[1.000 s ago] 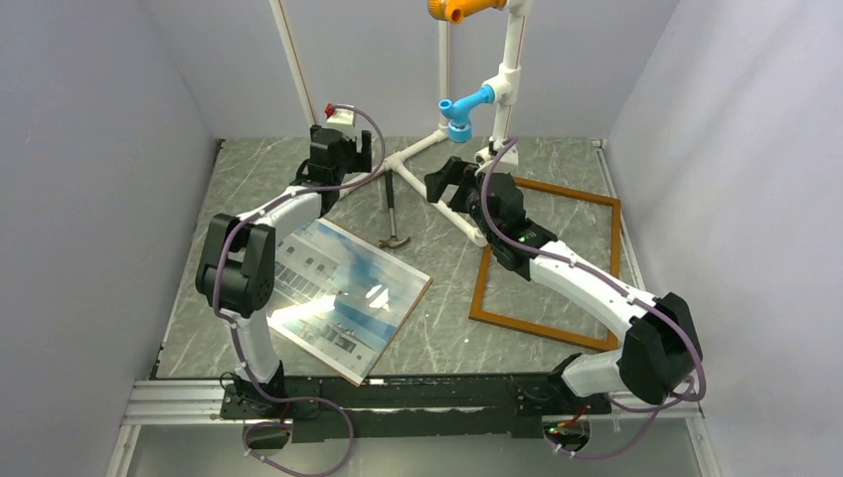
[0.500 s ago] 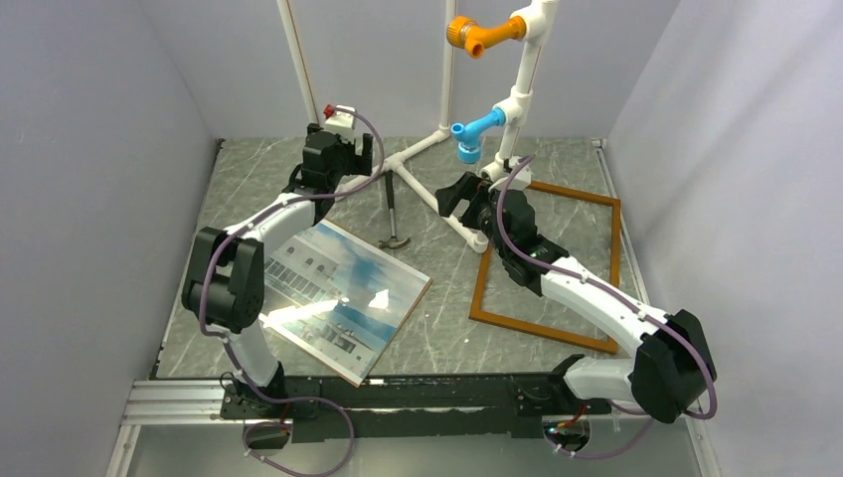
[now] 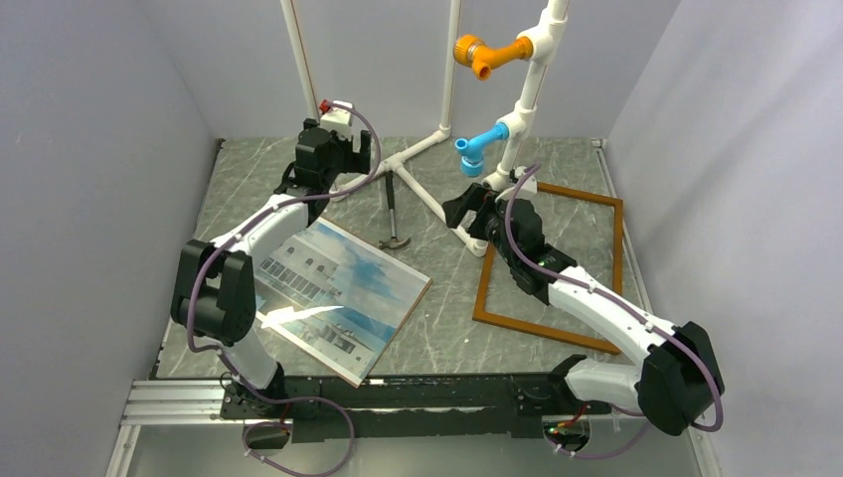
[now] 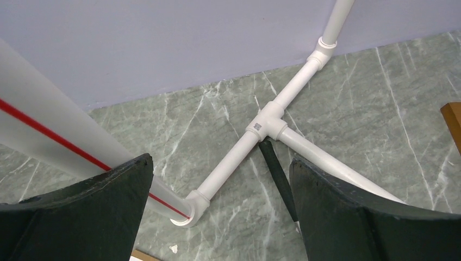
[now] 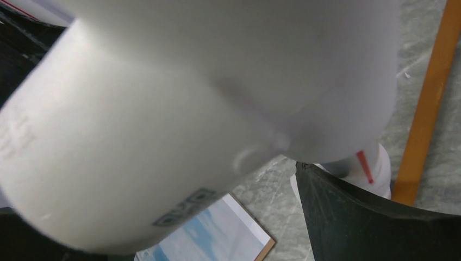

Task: Put the photo into the frame
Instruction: Move the distractor to the center of the board.

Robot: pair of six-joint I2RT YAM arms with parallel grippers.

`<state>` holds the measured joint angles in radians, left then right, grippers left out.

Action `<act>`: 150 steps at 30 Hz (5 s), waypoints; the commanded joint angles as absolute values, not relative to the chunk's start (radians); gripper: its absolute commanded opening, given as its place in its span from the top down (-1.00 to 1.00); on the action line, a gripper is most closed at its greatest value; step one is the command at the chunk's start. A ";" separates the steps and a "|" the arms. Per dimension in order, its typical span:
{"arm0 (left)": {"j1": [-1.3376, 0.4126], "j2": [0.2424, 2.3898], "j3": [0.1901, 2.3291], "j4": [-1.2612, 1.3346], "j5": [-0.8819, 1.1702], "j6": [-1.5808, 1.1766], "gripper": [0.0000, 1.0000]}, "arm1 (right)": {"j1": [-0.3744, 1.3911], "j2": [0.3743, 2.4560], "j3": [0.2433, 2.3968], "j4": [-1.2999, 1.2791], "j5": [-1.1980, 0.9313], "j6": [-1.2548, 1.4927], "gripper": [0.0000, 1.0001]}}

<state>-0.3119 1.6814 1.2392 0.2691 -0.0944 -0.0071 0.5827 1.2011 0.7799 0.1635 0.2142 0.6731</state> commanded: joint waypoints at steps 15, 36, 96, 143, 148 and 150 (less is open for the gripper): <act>-0.363 2.001 1.660 0.190 -0.354 -0.052 -0.59 | 0.546 1.227 0.716 0.066 0.129 0.635 -0.99; -0.329 2.099 1.664 0.315 -0.498 0.094 -0.52 | 0.545 1.261 0.730 0.079 0.116 0.634 -0.99; -0.165 1.674 1.166 0.216 -0.577 0.112 -0.52 | 0.527 1.550 0.944 0.074 0.005 0.509 -0.99; -0.077 1.549 1.101 0.021 -0.507 -0.067 -0.82 | 0.515 1.830 1.223 0.013 -0.121 0.428 -0.99; -0.077 1.551 1.157 -0.011 -0.373 -0.074 -0.99 | 0.513 1.797 1.210 0.033 -0.185 0.446 -0.99; -0.077 1.556 1.186 -0.039 -0.300 -0.076 -0.99 | 0.513 1.783 1.201 0.045 -0.215 0.449 -0.99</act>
<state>-0.0860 1.5959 1.1107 0.0158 -0.4355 -0.0509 0.5190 1.7679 1.2613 0.2447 -0.1390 0.4274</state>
